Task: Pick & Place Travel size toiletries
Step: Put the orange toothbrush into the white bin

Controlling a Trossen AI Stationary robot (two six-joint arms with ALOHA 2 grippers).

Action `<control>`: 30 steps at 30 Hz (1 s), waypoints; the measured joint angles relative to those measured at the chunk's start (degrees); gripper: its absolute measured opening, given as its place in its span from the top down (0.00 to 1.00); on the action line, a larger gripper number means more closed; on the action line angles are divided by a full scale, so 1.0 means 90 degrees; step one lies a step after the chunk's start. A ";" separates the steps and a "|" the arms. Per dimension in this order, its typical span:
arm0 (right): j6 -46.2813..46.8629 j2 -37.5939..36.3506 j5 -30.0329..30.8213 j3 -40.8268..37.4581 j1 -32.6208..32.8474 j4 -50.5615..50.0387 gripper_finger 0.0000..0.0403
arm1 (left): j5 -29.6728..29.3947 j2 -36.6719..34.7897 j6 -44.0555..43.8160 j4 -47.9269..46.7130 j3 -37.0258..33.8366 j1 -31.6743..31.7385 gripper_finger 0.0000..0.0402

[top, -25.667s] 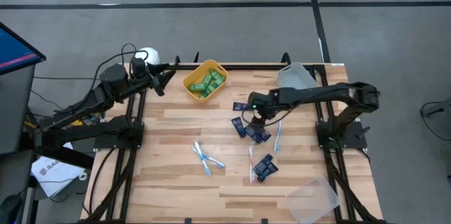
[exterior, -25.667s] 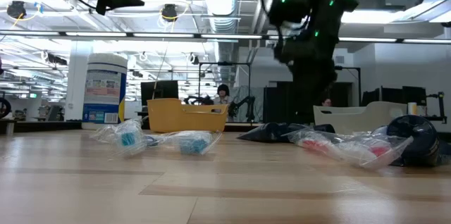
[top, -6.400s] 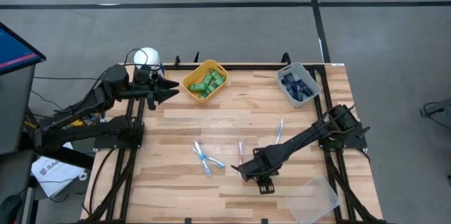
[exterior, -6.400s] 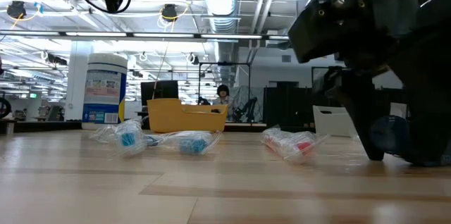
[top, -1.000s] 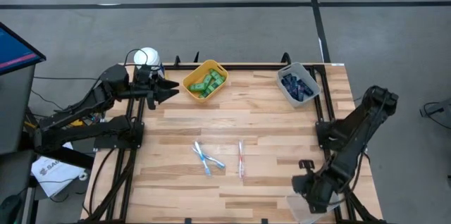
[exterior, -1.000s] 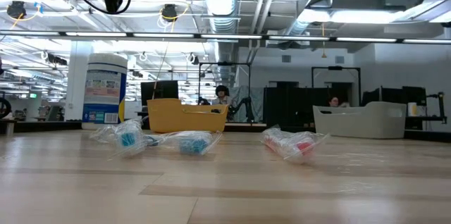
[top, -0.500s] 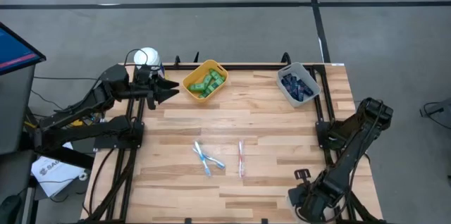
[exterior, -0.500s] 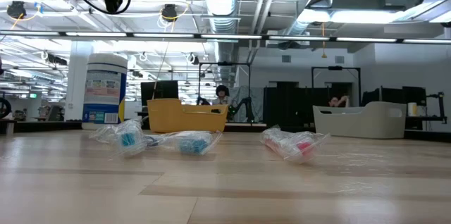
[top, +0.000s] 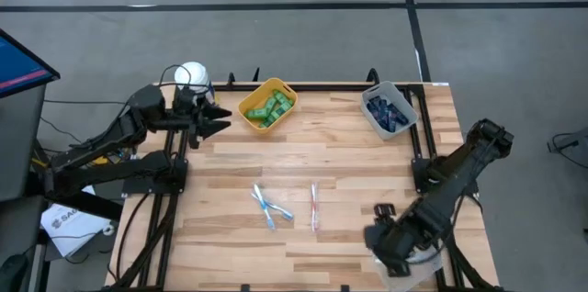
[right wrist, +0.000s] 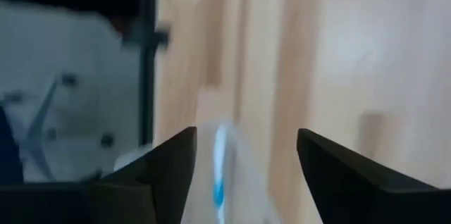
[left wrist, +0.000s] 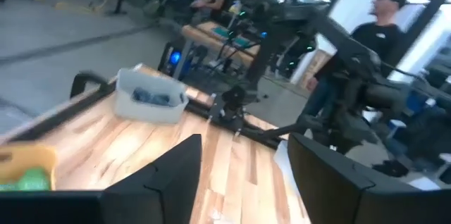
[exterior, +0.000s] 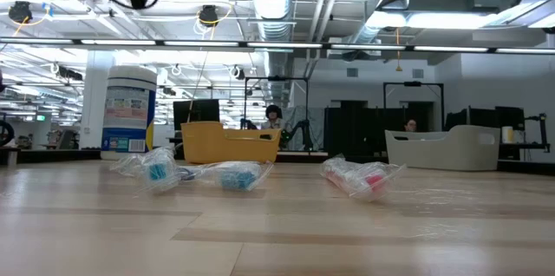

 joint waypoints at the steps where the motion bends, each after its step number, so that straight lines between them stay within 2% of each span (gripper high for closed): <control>1: -0.0002 -0.0009 0.0123 0.0079 -0.0140 0.0000 0.41 | -0.0013 -0.0088 0.0094 0.0051 -0.0031 -0.0073 0.51; 8: 0.0258 -0.0008 0.1211 0.0265 -0.1185 0.0515 0.48 | -0.1185 -0.1690 0.0141 0.0035 -0.0907 -0.0747 0.76; 11: 0.1136 0.0126 0.1553 0.0265 -0.1738 0.0689 0.51 | -0.1460 -0.2350 -0.0098 0.0024 -0.1385 -0.0993 0.87; 14: 0.2051 0.0429 0.1547 0.0260 -0.2278 0.0827 0.53 | -0.1589 -0.2878 -0.0397 0.0060 -0.1860 -0.1180 0.97; 19: 0.2340 0.1261 0.1248 0.0346 -0.2842 0.1275 0.56 | -0.1608 -0.3424 -0.0643 0.0093 -0.2578 -0.1425 0.99; 23: 0.2344 0.2043 0.1036 0.0746 -0.3140 0.1124 0.55 | -0.1607 -0.3662 -0.0656 0.0265 -0.2938 -0.1566 1.00; 30: 0.2401 0.3168 0.0652 0.1450 -0.3549 0.0891 0.43 | -0.1508 -0.3662 -0.0527 0.0381 -0.3029 -0.1616 1.00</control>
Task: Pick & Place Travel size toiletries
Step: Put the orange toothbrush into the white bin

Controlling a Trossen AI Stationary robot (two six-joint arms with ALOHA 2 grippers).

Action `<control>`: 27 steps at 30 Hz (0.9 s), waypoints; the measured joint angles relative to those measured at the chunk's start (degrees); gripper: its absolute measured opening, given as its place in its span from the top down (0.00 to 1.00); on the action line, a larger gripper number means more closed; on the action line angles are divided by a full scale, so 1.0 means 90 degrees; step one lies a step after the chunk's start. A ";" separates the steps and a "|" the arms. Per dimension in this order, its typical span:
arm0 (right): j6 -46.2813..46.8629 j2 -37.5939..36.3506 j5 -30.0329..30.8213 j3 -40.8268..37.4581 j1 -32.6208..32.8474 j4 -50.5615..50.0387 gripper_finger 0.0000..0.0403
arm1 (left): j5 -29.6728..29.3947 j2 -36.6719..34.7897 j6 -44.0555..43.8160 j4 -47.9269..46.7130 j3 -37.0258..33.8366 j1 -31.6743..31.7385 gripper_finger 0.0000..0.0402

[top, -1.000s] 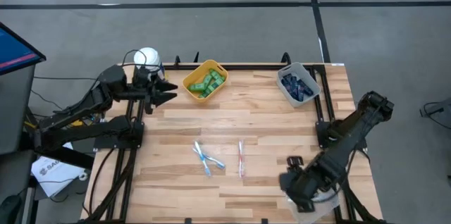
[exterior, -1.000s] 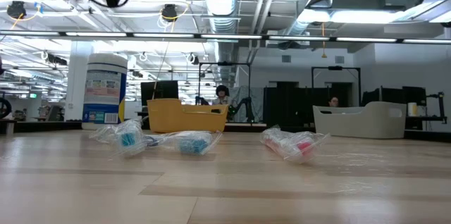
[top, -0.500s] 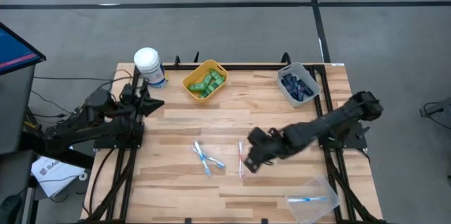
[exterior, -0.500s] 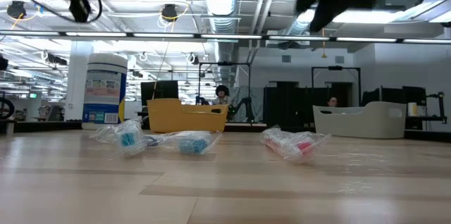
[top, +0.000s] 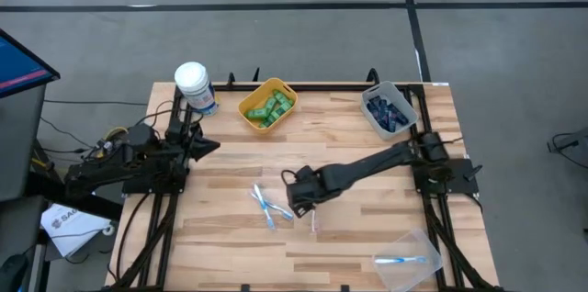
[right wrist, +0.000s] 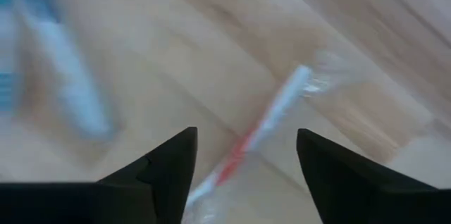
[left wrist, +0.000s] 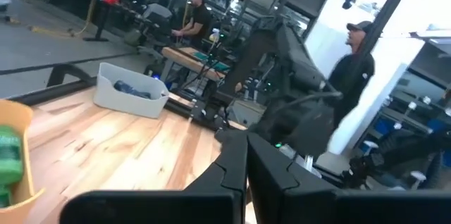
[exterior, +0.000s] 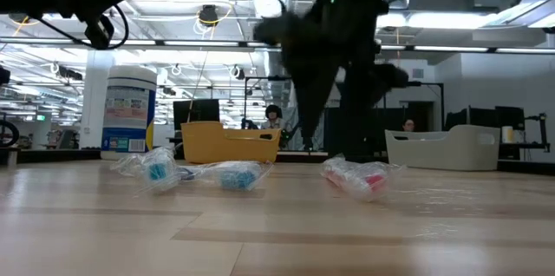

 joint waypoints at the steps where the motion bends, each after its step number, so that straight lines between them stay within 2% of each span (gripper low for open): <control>1: 0.0045 0.0133 -0.0019 0.0065 -0.0038 -0.0161 0.41 | 0.0066 0.0002 0.0095 0.0010 0.0000 0.0000 1.00; 6: 0.0055 0.0536 -0.0165 0.0202 -0.0240 -0.0337 0.38 | 0.0110 -0.0031 0.0115 0.0064 -0.0156 0.0000 1.00; 10: 0.0011 0.0594 -0.0363 0.0201 -0.0324 -0.0274 0.41 | 0.0104 -0.0024 -0.0029 0.0156 -0.0340 0.0000 1.00; 14: 0.0000 0.0593 -0.0452 0.0202 -0.0388 -0.0283 0.55 | 0.0100 -0.0012 -0.0080 0.0219 -0.0408 0.0000 1.00; 23: -0.0531 0.0593 -0.0714 0.0202 -0.0524 -0.0049 0.95 | 0.0098 -0.0014 -0.0010 0.0237 -0.0408 -0.0002 1.00; 27: -0.0669 0.0528 -0.0756 0.0212 -0.0515 -0.0016 0.97 | 0.0099 -0.0015 -0.0006 0.0239 -0.0408 -0.0002 1.00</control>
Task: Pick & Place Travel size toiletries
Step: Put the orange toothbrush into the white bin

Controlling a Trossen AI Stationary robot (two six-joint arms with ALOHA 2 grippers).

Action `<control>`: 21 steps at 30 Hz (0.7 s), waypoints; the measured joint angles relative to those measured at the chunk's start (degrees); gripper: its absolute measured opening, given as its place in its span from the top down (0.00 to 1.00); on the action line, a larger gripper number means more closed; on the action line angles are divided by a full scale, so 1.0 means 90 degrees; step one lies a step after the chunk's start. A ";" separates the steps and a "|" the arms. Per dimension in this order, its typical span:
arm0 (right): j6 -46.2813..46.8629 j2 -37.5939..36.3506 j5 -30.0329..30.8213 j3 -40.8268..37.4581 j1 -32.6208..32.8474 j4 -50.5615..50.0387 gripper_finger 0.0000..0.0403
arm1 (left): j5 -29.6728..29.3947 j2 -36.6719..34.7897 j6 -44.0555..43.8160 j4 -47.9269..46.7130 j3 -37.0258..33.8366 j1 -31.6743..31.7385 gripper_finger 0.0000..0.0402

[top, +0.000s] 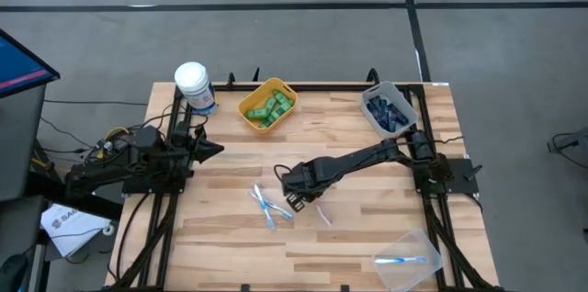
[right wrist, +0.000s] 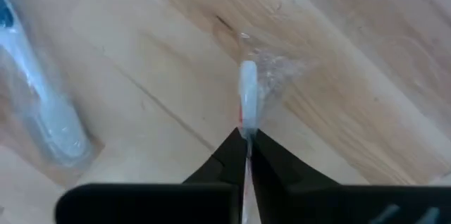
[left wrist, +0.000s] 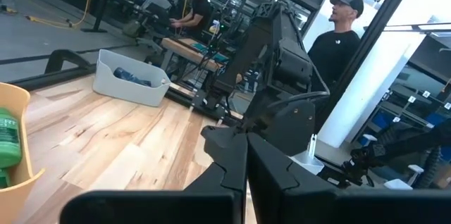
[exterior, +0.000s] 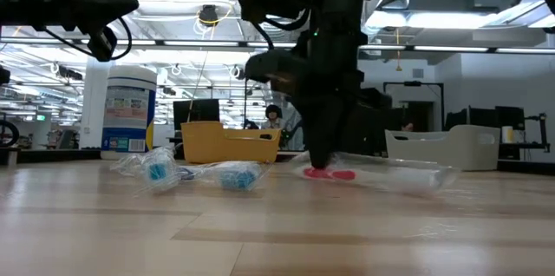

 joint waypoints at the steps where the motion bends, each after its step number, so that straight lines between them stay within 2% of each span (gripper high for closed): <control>1: -0.0023 -0.0001 -0.0024 0.0047 0.0005 -0.0057 0.97 | -0.0002 0.0002 0.0000 0.0001 0.0000 0.0000 1.00; 6: -0.0607 -0.0206 -0.0007 0.0636 0.0184 -0.0664 0.99 | 0.0001 0.0002 0.0000 0.0001 0.0002 0.0000 1.00; 11: -0.1080 -0.0840 0.0024 0.1034 0.0686 -0.1373 1.00 | 0.0026 -0.0005 -0.0002 0.0004 0.0005 0.0000 1.00; 15: -0.1170 -0.1531 0.0122 0.1011 0.1477 -0.2113 1.00 | 0.0070 0.0018 -0.0002 0.0017 0.0008 0.0000 1.00; 21: -0.1240 -0.2140 0.0314 0.0996 0.3123 -0.3170 1.00 | 0.0138 0.0039 -0.0002 0.0035 0.0012 0.0000 1.00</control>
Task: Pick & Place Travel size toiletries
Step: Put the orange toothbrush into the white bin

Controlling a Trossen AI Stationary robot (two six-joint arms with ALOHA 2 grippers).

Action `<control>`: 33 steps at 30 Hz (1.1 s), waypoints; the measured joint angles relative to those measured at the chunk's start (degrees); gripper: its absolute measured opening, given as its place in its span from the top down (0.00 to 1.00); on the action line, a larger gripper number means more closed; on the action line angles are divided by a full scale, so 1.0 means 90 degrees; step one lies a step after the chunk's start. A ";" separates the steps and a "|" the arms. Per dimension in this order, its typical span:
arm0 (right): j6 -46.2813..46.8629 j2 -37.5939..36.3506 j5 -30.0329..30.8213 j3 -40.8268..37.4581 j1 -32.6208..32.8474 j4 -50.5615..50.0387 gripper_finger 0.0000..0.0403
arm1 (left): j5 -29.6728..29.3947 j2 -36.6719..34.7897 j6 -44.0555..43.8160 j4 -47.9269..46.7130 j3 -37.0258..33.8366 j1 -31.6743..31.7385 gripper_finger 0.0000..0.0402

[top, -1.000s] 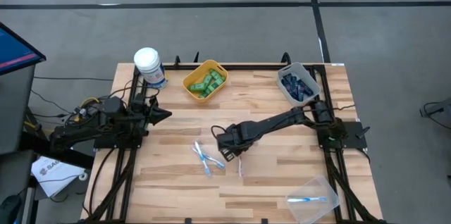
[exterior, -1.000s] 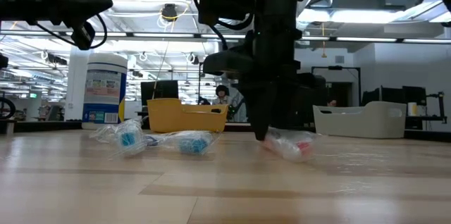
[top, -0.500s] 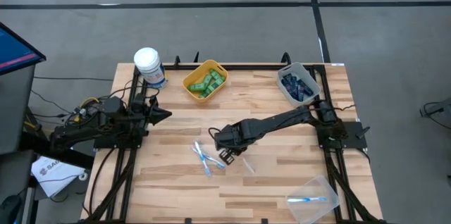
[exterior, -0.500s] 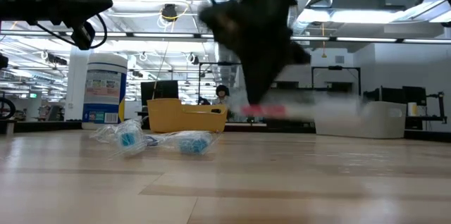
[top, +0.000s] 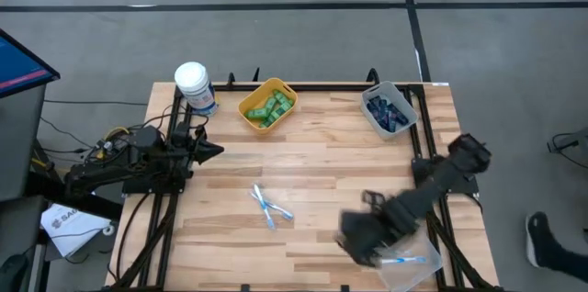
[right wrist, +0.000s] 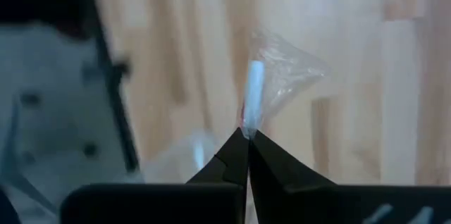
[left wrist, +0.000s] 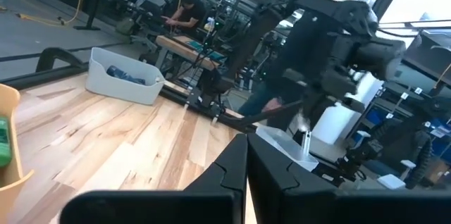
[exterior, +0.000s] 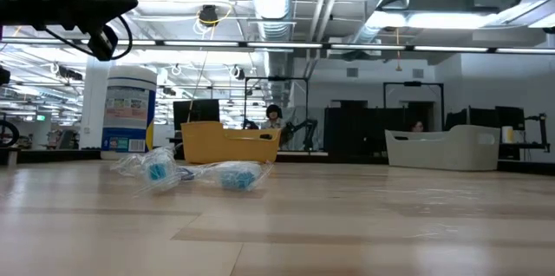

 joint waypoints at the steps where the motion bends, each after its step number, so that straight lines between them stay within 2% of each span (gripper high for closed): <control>1: -0.0077 -0.0018 0.0000 0.0000 0.0268 -0.0056 1.00 | 0.0003 0.0000 0.0000 0.0002 0.0000 0.0000 1.00; 7: -0.1331 0.0190 0.0015 0.0000 0.1534 -0.0570 1.00 | 0.0004 0.0000 0.0102 0.0015 0.0000 0.0000 1.00; 11: -0.1476 0.0535 0.0017 -0.0005 0.1915 -0.0709 1.00 | 0.0004 0.0000 0.0102 0.0017 0.0000 0.0000 1.00; 22: -0.1565 0.1463 -0.0331 -0.0010 0.2211 -0.0581 1.00 | 0.0006 0.0000 -0.0045 0.0015 0.0000 0.0001 1.00; 33: -0.1543 0.1574 -0.0343 -0.0012 0.2415 -0.0298 1.00 | 0.0006 0.0000 -0.0070 0.0017 0.0000 0.0000 1.00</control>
